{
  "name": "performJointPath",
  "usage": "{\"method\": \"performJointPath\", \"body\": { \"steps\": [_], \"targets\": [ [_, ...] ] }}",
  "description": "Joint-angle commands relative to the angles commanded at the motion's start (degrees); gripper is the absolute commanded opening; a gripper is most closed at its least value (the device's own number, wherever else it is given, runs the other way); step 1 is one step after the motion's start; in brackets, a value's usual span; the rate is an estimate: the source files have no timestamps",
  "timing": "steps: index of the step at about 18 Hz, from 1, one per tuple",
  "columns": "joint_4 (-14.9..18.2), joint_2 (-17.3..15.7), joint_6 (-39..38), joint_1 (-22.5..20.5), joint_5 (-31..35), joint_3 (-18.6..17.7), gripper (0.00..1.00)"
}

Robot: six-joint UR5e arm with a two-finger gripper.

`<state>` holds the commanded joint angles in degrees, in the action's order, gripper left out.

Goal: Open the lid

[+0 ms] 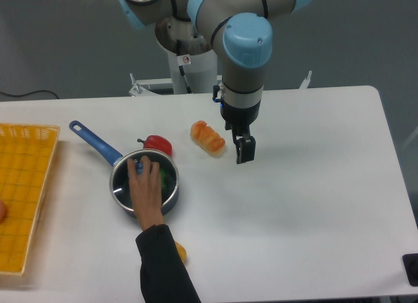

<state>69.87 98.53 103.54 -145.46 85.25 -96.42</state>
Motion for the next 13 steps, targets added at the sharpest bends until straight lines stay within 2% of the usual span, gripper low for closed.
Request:
{"method": "performJointPath", "body": {
  "steps": [13],
  "targets": [
    [-0.79, 0.0, -0.18, 0.44, 0.0, 0.35, 1.0]
  ]
}}
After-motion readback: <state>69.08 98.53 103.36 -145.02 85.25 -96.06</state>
